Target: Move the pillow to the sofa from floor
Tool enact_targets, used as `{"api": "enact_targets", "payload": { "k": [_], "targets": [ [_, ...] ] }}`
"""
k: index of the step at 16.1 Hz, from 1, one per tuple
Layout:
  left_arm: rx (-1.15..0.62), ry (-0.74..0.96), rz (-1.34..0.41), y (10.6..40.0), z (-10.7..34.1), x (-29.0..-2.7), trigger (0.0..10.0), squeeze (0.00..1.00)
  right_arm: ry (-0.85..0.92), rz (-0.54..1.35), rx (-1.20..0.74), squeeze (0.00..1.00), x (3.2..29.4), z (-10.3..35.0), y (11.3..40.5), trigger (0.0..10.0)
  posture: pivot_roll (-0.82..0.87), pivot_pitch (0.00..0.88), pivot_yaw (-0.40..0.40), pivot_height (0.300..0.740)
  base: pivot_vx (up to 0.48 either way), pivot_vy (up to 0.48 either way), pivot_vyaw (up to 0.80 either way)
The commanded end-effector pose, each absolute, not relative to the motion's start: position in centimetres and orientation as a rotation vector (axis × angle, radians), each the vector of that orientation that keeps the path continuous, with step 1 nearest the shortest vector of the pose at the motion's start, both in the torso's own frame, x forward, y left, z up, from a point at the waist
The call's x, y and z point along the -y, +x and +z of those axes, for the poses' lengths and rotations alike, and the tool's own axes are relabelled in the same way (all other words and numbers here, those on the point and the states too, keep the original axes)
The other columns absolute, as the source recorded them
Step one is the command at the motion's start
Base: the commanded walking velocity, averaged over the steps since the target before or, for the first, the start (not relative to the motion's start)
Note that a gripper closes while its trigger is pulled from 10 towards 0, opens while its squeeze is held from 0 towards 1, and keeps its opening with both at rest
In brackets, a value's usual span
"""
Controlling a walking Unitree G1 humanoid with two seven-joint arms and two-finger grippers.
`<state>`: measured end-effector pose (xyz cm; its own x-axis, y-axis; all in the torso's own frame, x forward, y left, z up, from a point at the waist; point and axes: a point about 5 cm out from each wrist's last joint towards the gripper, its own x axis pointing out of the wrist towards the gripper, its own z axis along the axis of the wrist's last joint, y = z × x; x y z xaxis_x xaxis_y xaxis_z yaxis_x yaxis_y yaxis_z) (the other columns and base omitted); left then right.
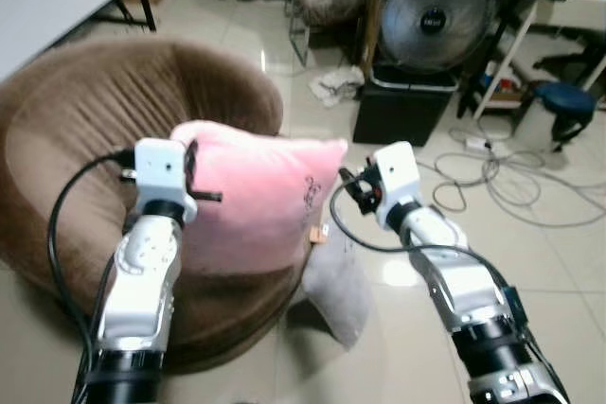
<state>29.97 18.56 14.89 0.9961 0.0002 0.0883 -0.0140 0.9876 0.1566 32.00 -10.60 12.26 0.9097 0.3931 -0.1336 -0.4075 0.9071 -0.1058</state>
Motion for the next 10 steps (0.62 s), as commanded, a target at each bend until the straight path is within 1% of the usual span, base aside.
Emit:
{"api": "enact_targets", "payload": {
  "k": [1, 2, 3, 10],
  "targets": [
    [0.146, 0.158, -0.005, 30.09, 16.0, -17.92, 10.0, 0.0, -0.145, 0.405, -0.121, 0.0, 11.53, 12.02, 31.9, 10.0, 0.16, 0.0, -0.033, 0.74, 0.345, 0.0, 0.0],
    [0.145, 0.159, -0.005, 30.08, 15.99, -17.93, 10.0, 0.0, -0.153, 0.419, -0.121, 0.0, 11.38, 11.98, 31.81, 10.0, 0.16, 0.0, -0.033, 0.74, 0.345, 0.0, 0.0],
    [0.144, 0.16, -0.006, 30.08, 15.98, -17.92, 10.0, 0.0, -0.167, 0.441, -0.122, 0.0, 11.12, 11.89, 31.67, 10.0, 0.16, 0.0, -0.035, 0.74, 0.349, 0.0, 0.64],
    [0.139, 0.168, -0.024, 30.06, 15.95, -17.73, 10.0, 0.0, -0.157, 0.467, -0.13, 0.0, 10.87, 11.59, 31.37, 10.0, 0.15, 0.0, -0.029, 0.74, 0.354, 0.0, 0.8]
  ]
}}
